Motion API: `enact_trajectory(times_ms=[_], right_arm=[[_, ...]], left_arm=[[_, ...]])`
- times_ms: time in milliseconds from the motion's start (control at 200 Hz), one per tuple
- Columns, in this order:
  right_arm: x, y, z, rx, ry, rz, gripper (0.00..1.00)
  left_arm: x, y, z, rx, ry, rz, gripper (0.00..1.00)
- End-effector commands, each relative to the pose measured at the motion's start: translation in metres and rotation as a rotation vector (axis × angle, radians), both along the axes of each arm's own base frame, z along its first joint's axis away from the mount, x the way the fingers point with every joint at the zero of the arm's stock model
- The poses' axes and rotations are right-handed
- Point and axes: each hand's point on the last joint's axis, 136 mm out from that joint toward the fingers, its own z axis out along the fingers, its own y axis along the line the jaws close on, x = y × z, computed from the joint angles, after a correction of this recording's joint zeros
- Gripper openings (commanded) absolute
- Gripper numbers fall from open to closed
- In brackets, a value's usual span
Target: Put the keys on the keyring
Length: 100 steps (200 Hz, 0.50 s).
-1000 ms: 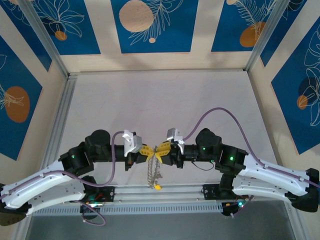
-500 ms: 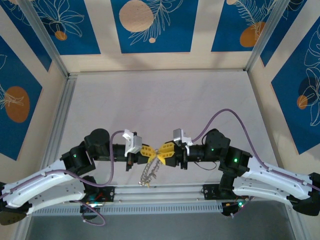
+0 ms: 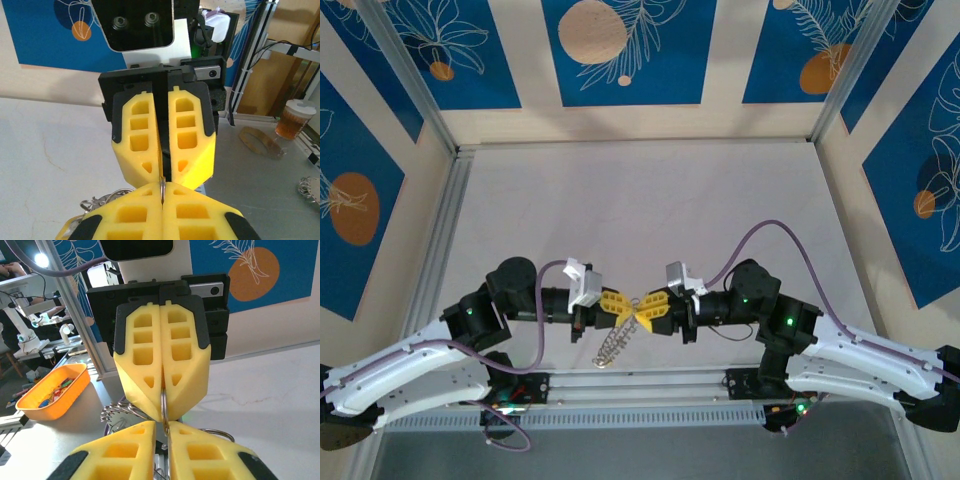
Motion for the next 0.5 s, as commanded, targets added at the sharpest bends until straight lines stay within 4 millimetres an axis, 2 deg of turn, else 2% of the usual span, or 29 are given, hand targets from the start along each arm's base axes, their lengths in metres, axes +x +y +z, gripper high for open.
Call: enact_trajectory(times_ms=[0, 380, 495], right_arm=[[-0.0047, 0.0006, 0.0060, 0.029, -0.024, 0.028, 0.14], [-0.0039, 0.0054, 0.0101, 0.049, -0.031, 0.039, 0.15], [-0.0042, 0.0067, 0.0115, 0.052, -0.031, 0.045, 0.03]], left_arm=[[-0.0027, 0.0028, 0.0331, -0.106, -0.038, -0.013, 0.00], [-0.0059, -0.0005, 0.0301, -0.098, -0.025, -0.042, 0.00], [-0.0051, -0.0004, 0.0287, -0.096, -0.025, -0.038, 0.00]])
